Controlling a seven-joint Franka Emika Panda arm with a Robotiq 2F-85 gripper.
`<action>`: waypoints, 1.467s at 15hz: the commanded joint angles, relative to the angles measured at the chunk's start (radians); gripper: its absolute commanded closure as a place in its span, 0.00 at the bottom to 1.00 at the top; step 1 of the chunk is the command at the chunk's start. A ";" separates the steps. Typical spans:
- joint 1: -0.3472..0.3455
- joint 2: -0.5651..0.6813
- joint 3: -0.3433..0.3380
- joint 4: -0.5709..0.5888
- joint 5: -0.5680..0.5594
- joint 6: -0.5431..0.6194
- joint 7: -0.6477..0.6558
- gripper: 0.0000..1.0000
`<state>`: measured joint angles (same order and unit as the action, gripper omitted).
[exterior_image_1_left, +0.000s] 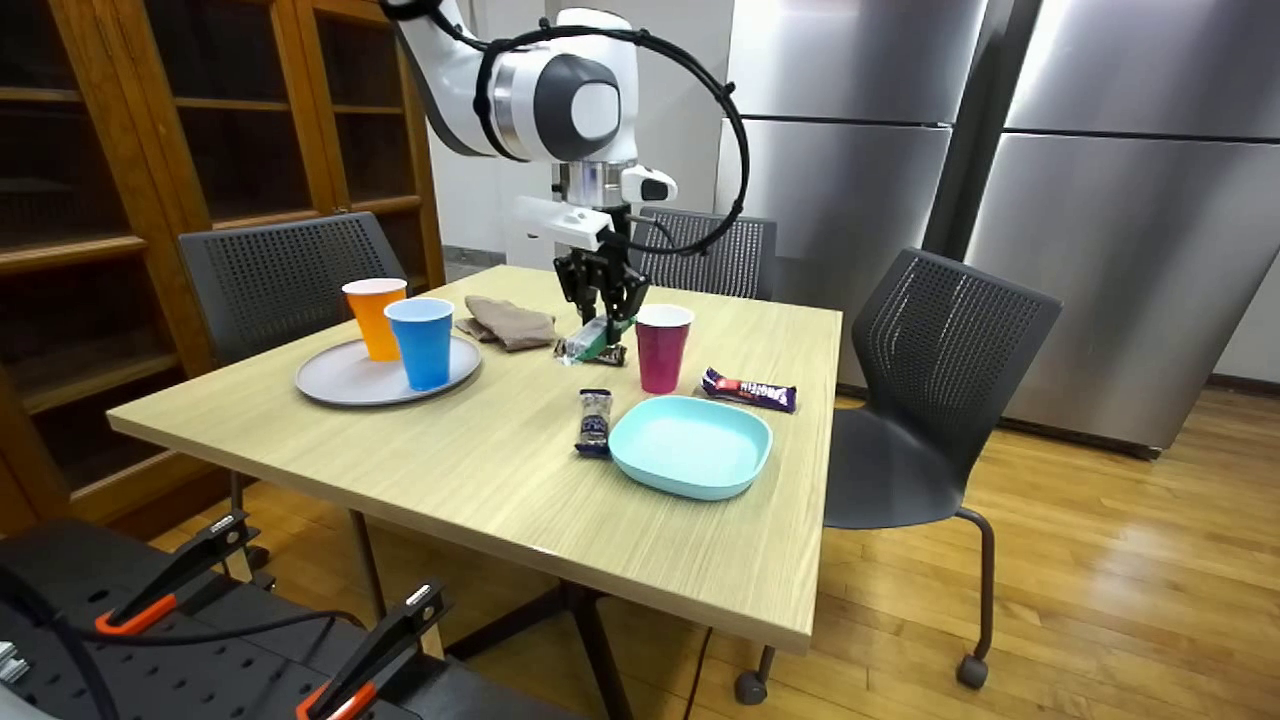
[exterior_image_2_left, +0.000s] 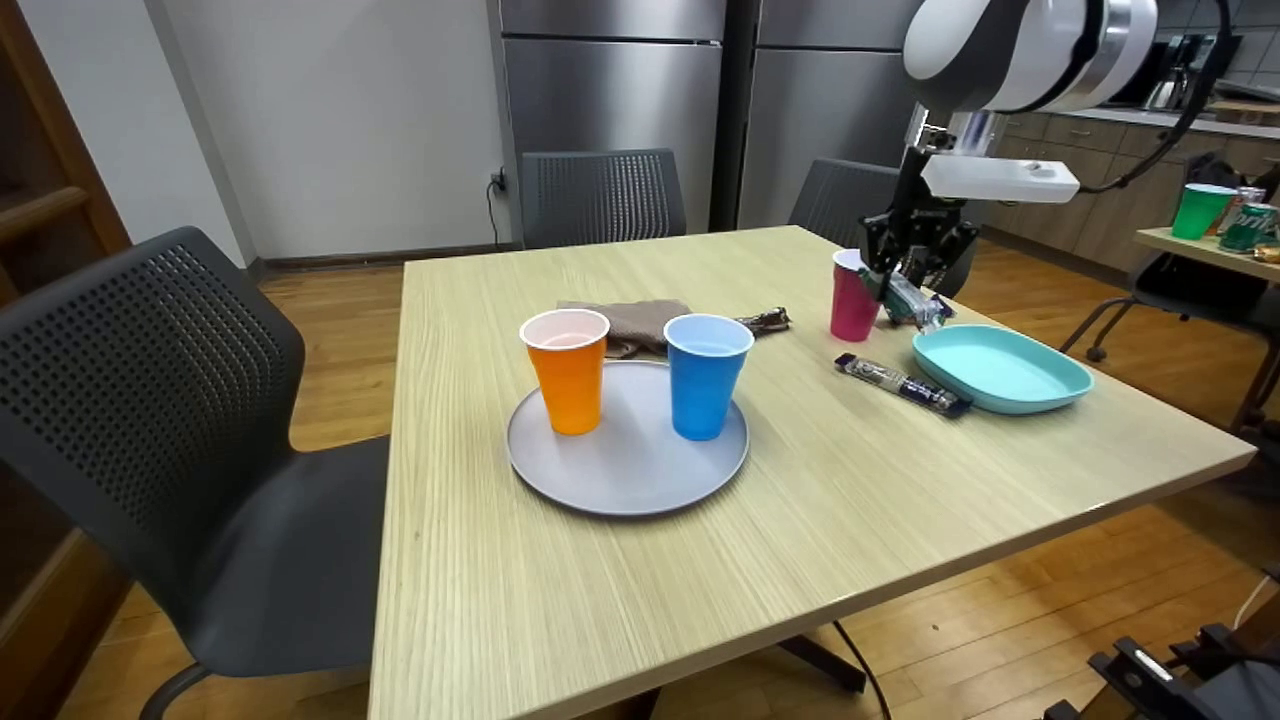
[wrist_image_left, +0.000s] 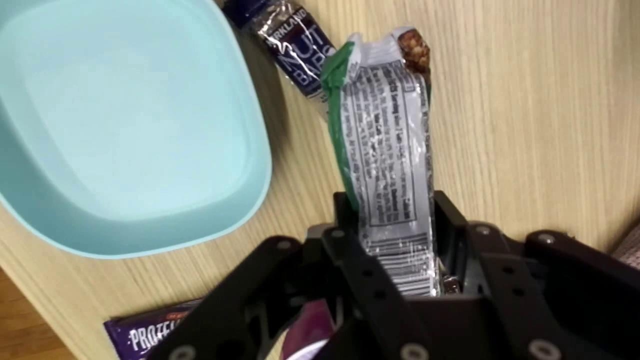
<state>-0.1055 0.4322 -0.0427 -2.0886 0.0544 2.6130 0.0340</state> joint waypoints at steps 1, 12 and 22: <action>-0.016 -0.024 -0.017 -0.021 0.014 -0.011 -0.015 0.84; -0.080 0.003 -0.075 0.005 0.008 -0.049 -0.060 0.84; -0.126 0.059 -0.134 0.077 -0.024 -0.108 -0.082 0.84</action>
<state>-0.2249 0.4597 -0.1687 -2.0680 0.0482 2.5519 -0.0519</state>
